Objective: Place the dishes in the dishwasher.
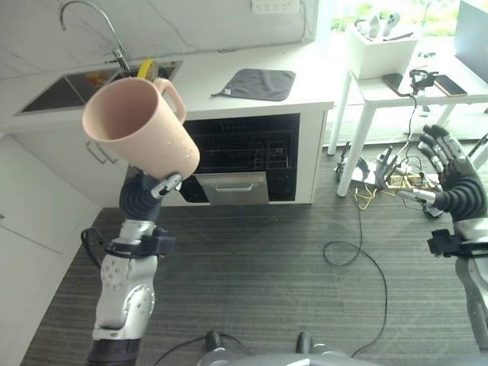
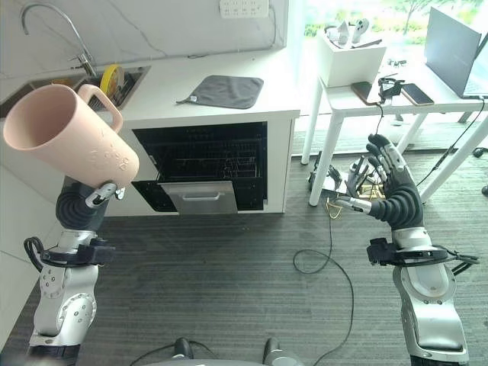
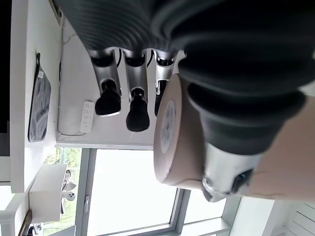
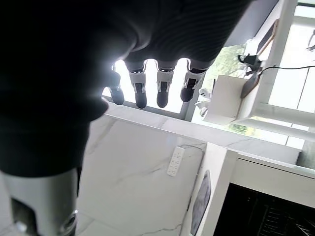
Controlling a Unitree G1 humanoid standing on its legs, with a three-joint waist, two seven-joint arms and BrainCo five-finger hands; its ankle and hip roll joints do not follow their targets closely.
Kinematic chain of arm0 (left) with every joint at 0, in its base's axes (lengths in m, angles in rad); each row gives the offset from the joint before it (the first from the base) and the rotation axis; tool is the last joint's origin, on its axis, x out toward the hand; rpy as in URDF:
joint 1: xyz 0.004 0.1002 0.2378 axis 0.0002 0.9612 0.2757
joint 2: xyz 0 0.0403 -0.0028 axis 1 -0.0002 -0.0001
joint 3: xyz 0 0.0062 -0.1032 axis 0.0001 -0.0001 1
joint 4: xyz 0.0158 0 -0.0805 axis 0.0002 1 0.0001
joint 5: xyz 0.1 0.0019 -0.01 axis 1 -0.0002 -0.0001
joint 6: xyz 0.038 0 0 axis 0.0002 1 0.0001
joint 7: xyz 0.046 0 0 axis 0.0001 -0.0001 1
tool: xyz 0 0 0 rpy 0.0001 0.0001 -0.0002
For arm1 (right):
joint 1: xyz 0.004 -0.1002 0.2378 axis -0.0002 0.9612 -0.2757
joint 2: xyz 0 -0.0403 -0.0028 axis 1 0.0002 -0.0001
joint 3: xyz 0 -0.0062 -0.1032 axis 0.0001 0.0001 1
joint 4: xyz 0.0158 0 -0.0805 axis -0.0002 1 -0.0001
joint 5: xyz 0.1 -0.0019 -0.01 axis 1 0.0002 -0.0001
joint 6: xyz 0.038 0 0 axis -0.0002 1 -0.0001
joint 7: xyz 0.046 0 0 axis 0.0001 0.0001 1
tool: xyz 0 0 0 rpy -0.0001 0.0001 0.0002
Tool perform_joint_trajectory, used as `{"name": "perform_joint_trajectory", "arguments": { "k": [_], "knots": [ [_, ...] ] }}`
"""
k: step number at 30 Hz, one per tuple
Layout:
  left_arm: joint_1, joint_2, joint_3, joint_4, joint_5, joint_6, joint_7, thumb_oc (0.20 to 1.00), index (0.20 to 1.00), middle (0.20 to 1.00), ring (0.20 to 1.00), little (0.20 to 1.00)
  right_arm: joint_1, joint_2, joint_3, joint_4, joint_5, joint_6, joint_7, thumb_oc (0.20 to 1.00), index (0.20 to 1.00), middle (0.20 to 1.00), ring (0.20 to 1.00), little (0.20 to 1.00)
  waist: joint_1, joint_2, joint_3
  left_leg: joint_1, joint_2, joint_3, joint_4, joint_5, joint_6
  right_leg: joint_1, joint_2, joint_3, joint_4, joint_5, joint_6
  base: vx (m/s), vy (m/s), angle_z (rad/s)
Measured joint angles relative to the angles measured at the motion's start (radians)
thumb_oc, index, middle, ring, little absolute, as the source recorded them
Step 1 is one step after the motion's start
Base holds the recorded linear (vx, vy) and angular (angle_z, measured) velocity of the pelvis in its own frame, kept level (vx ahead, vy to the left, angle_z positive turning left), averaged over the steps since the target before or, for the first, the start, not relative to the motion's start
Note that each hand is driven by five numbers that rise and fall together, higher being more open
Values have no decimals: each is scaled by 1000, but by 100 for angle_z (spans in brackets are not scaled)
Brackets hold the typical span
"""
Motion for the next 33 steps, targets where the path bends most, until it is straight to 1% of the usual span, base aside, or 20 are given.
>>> {"name": "perform_joint_trajectory", "arguments": {
  "k": [3,5,6,7,9,11,12,13,14,16,18,20,21,23,24,25,26,28,30,33],
  "knots": [
    [-3,0,1,-2,-11,-27,-8,200,200,200,200,200,-14,-61,-24,1,8,-3,18,1000,1000,1000,1000,1000,0,2,-1,23,-13,38,1,4,3,30,-23,7,0,2,39,367,546,7],
    [-9,-1,8,-2,-14,-37,-4,200,200,200,200,200,-45,-74,-39,-1,44,-3,31,1000,1000,1000,1000,1000,16,1,-6,63,-102,8,-1,30,43,59,-76,19,4,-1,95,294,421,-27],
    [-25,-1,9,-2,-15,-40,-4,200,200,200,200,200,-34,-41,-40,-19,70,-4,34,1000,1000,1000,1000,1000,25,-35,-12,76,-161,9,-1,16,64,55,-134,28,47,-9,129,297,358,8],
    [-45,-2,4,0,-15,-40,-7,200,200,200,200,200,-13,-29,-40,-34,79,-4,37,1000,1000,1000,1000,1000,18,-48,-10,74,-191,-1,0,-2,89,24,-171,24,127,-11,134,254,256,21],
    [-69,-6,4,-1,-14,-34,-34,200,200,200,200,200,91,7,-65,-110,79,-10,39,1000,1000,1000,1000,1000,16,-40,-7,77,-212,-49,6,-3,131,-201,-265,50,571,-5,165,176,34,64],
    [-39,22,52,-3,-14,-35,-47,200,200,200,200,200,134,18,-46,-122,79,-33,60,1000,1000,1000,1000,1000,11,-69,-14,108,-230,-64,6,-43,150,-364,-290,130,709,-17,185,195,-296,62],
    [-27,36,64,-2,-14,-32,-47,200,200,200,200,200,124,31,-44,-109,79,-39,61,1000,1000,1000,1000,1000,14,-79,-20,115,-232,-65,6,-52,137,-389,-296,88,629,-10,168,114,-380,31],
    [-22,90,65,-5,-14,-29,-46,200,200,200,200,200,47,32,-5,-73,79,-38,60,1000,1000,1000,1000,1000,26,-91,-28,124,-249,11,6,-64,120,-340,-313,-68,254,53,119,38,-610,39],
    [-30,103,57,-6,-14,-29,-46,200,200,200,200,200,13,35,-3,-57,79,-35,58,1000,1000,1000,1000,1000,28,-85,-28,125,-254,23,6,-68,118,-312,-312,-113,110,100,118,-31,-593,51],
    [-39,101,33,2,-15,-30,-36,200,200,200,200,200,-33,64,10,15,66,-52,36,1000,1000,1000,1000,1000,50,-95,-33,95,-252,17,60,-89,98,-330,-350,-123,91,168,191,-59,-602,52],
    [-21,99,23,-14,-14,-27,-26,200,200,200,200,200,-40,89,43,9,42,-50,13,1000,1000,1000,1000,1000,61,-82,-28,94,-238,37,61,-100,104,-326,-360,-114,84,190,160,-24,-486,33],
    [-12,87,24,-14,-15,-24,-16,200,200,200,200,200,-54,89,79,8,19,-47,14,1000,1000,1000,1000,1000,79,-87,-30,150,-208,43,62,-95,91,-235,-298,-130,66,198,148,22,-439,18],
    [-1,92,31,-18,-16,-25,-9,200,200,200,200,200,-59,68,76,11,23,-41,13,1000,1000,1000,1000,1000,77,-103,-43,182,-193,39,61,-96,63,-184,-236,-101,61,191,107,50,-417,-15],
    [29,42,24,-18,-23,-27,-2,200,200,200,200,200,-120,-8,65,28,28,-10,4,1000,1000,1000,1000,1000,103,-7,-51,193,-79,63,124,-57,32,-163,-97,-40,17,182,49,60,-215,-91],
    [23,42,22,-19,-23,-24,2,200,200,200,200,200,-131,-28,67,29,30,-1,3,1000,1000,1000,1000,1000,108,-3,-46,152,-44,47,250,-51,38,-163,-77,-5,15,171,25,52,-31,-121],
    [20,42,8,-21,-23,-24,10,200,200,200,200,200,-130,-57,64,27,32,8,2,1000,1000,1000,1000,1000,110,-27,-39,82,-25,-21,340,-90,8,-155,-80,40,0,157,11,56,65,-101],
    [16,44,0,-22,-22,-23,11,200,200,200,200,200,-134,-69,60,29,39,8,-6,1000,1000,1000,1000,1000,98,-28,-37,66,-29,-41,249,-108,-16,-154,-72,60,0,139,21,56,97,-81],
    [-7,42,-1,-18,-23,-23,11,200,200,200,200,200,-126,-54,62,30,40,8,-17,1000,1000,1000,1000,1000,52,-12,-35,17,-4,-45,61,-56,-42,-139,-35,63,-2,112,8,88,158,-49],
    [-17,33,-1,-11,-23,-26,11,200,200,200,200,200,-117,-35,70,34,40,5,-12,1000,1000,1000,1000,1000,44,-5,-30,-1,6,-69,12,-7,-30,-114,-12,70,-7,85,-12,113,160,-65],
    [-47,28,-6,10,-23,-29,6,200,200,200,200,200,-81,-28,63,26,41,-11,-5,1000,1000,1000,1000,1000,20,-1,-34,-13,-35,-71,65,-4,-29,-69,-14,48,-7,61,-8,124,109,-44]
  ]
}}
